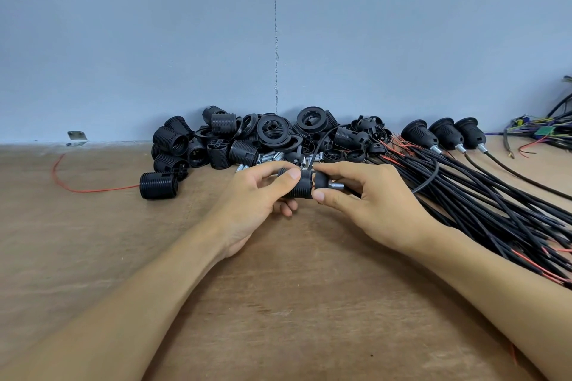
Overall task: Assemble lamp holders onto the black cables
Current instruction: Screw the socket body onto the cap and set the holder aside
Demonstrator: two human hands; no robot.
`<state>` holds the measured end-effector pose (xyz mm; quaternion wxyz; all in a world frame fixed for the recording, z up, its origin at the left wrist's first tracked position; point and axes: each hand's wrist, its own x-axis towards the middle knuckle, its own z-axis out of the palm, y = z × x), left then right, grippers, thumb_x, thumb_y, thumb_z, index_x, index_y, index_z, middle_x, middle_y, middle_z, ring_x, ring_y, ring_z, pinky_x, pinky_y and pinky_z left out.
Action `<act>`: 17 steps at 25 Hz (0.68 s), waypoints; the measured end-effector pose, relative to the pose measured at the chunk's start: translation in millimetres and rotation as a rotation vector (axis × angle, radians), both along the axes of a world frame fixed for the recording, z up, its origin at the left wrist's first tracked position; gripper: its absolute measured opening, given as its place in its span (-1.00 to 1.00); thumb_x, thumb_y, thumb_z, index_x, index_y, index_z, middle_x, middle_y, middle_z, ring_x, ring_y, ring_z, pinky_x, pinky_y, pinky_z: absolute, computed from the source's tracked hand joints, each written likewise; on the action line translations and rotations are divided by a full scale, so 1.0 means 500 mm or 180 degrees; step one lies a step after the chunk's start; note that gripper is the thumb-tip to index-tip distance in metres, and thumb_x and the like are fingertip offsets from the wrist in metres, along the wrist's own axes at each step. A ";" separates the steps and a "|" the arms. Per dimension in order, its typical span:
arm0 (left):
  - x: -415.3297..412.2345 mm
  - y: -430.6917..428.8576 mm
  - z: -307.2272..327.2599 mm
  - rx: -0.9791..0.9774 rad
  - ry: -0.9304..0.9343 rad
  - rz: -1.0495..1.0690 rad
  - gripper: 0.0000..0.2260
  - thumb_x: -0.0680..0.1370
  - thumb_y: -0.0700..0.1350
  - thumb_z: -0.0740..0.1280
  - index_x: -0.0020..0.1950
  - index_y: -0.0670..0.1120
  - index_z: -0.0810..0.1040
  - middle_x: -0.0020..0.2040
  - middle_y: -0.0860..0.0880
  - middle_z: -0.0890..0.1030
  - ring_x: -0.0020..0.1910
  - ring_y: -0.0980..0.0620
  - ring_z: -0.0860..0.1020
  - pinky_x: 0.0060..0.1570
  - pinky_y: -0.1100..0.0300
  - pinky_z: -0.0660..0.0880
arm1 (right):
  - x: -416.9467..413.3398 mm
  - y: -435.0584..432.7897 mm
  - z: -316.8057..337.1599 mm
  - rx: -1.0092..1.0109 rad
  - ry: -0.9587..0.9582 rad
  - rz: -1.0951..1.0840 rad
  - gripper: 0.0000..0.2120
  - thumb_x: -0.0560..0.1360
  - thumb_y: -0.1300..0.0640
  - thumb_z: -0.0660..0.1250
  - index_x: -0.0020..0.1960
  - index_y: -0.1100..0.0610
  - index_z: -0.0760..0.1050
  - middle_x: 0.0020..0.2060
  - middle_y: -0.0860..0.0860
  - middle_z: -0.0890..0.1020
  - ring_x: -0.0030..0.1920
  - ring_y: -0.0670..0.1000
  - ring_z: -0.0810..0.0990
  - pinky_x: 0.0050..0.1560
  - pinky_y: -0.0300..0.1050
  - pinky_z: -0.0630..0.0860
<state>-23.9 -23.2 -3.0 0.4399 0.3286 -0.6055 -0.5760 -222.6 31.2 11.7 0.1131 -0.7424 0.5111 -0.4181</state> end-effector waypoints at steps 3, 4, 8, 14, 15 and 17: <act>-0.005 0.006 -0.003 -0.0103 -0.0071 0.0110 -0.81 0.62 -0.08 0.37 0.14 -0.15 0.67 -0.11 -0.12 0.64 -0.30 0.02 0.54 -0.29 0.20 0.49 | 0.000 0.001 0.002 0.0128 -0.0121 0.0086 -0.68 0.48 0.06 0.50 0.23 -0.01 0.64 -0.06 -0.18 0.73 0.00 -0.22 0.68 0.18 -0.10 0.55; -0.007 0.007 -0.003 -0.0137 -0.0091 0.0128 -0.82 0.63 -0.08 0.36 0.13 -0.13 0.68 -0.11 -0.12 0.64 -0.31 0.03 0.53 -0.30 0.20 0.47 | -0.001 0.002 0.000 0.0163 -0.0166 0.0098 -0.68 0.48 0.06 0.50 0.23 0.00 0.64 -0.08 -0.18 0.73 0.00 -0.22 0.68 0.19 -0.09 0.55; -0.012 0.011 -0.005 -0.0125 -0.0041 0.0163 -0.82 0.63 -0.06 0.36 0.10 -0.12 0.68 -0.15 -0.09 0.59 -0.32 0.05 0.49 -0.31 0.23 0.43 | -0.003 0.006 0.001 0.0154 -0.0326 0.0187 -0.70 0.49 0.04 0.49 0.22 0.01 0.64 -0.12 -0.20 0.73 -0.03 -0.23 0.69 0.17 -0.16 0.56; -0.020 0.016 -0.005 0.0331 0.0326 0.0030 -0.81 0.62 -0.06 0.35 0.03 -0.14 0.69 -0.18 -0.07 0.57 -0.38 0.08 0.44 -0.38 0.31 0.37 | -0.002 0.008 0.003 0.0200 -0.0428 0.0288 -0.73 0.50 0.05 0.47 0.19 0.03 0.65 -0.11 -0.15 0.74 -0.02 -0.20 0.70 0.16 -0.16 0.57; -0.019 0.017 -0.004 0.0346 0.0309 0.0027 -0.81 0.62 -0.06 0.35 0.03 -0.15 0.69 -0.17 -0.07 0.57 -0.39 0.09 0.44 -0.39 0.31 0.36 | -0.002 0.008 0.002 0.0239 -0.0428 0.0298 -0.72 0.50 0.06 0.47 0.20 0.05 0.64 -0.11 -0.15 0.75 -0.03 -0.20 0.70 0.17 -0.16 0.57; -0.021 0.019 -0.002 0.0328 0.0278 0.0081 -0.82 0.62 -0.06 0.36 0.01 -0.13 0.69 -0.17 -0.07 0.56 -0.40 0.10 0.43 -0.41 0.32 0.35 | -0.002 0.008 0.004 0.0238 -0.0426 0.0291 -0.71 0.50 0.05 0.47 0.20 0.04 0.65 -0.10 -0.16 0.75 -0.02 -0.22 0.70 0.17 -0.16 0.57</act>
